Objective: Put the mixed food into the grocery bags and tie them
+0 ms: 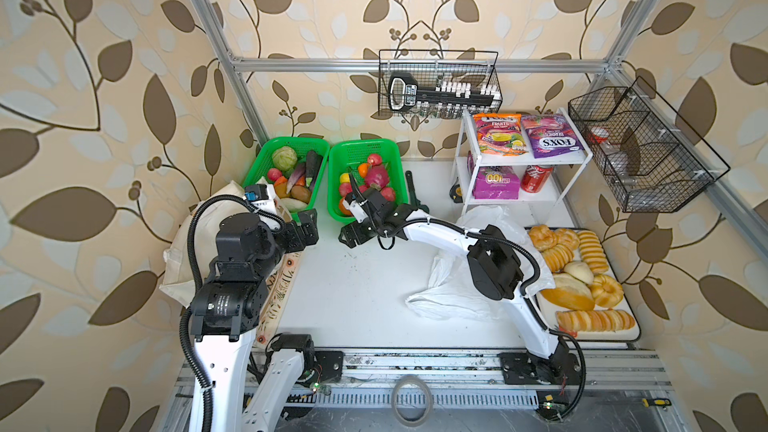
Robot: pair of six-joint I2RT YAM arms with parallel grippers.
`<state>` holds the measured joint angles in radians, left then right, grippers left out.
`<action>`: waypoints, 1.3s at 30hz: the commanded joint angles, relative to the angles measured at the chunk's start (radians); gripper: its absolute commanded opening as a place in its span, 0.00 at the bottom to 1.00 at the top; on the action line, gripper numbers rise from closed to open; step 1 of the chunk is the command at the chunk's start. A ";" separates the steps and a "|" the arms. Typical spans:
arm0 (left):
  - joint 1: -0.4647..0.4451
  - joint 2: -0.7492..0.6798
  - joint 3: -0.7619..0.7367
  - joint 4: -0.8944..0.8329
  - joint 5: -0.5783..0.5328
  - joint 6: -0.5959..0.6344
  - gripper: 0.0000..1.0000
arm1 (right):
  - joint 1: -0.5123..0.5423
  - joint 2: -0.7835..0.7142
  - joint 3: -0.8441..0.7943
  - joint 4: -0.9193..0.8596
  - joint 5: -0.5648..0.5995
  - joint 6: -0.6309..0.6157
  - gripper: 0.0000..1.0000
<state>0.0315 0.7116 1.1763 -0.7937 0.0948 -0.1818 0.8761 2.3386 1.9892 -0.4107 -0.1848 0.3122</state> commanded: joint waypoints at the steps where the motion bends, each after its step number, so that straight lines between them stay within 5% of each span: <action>1: -0.005 0.007 0.036 0.001 -0.023 0.024 0.99 | 0.022 -0.119 -0.058 -0.040 -0.008 -0.041 0.89; 4: -0.005 0.022 0.061 -0.031 -0.132 0.049 0.99 | 0.028 -0.298 -0.225 0.029 0.001 -0.054 0.90; 9: -0.005 0.074 0.135 -0.117 -0.666 0.068 0.99 | 0.027 -0.575 -0.511 0.137 0.033 -0.035 0.91; 11: -0.005 0.102 0.132 -0.126 -0.726 0.091 0.99 | 0.023 -0.670 -0.605 0.158 0.065 -0.013 0.91; 16: -0.005 0.209 0.097 -0.213 -0.646 0.044 0.99 | -0.017 -0.914 -0.833 0.184 0.155 0.055 0.92; 23: -0.005 0.214 -0.060 -0.114 -0.609 0.024 0.97 | -0.104 -1.227 -1.072 0.195 0.209 0.144 0.93; 25: -0.005 0.236 -0.109 -0.088 -0.612 0.019 0.83 | -0.127 -1.305 -1.122 0.176 0.249 0.162 0.94; 28: -0.005 0.274 -0.106 -0.131 -0.608 -0.020 0.38 | -0.160 -1.405 -1.175 0.152 0.285 0.178 0.95; 33: -0.005 0.275 -0.019 -0.192 -0.429 -0.051 0.01 | -0.197 -1.520 -1.250 0.136 0.316 0.207 0.96; 39: -0.052 0.277 0.107 -0.256 -0.028 -0.185 0.00 | -0.239 -1.559 -1.288 0.114 0.298 0.241 0.96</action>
<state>0.0147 1.0000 1.1984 -1.0294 -0.1703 -0.2680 0.6521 0.7895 0.7143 -0.2684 0.1051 0.5198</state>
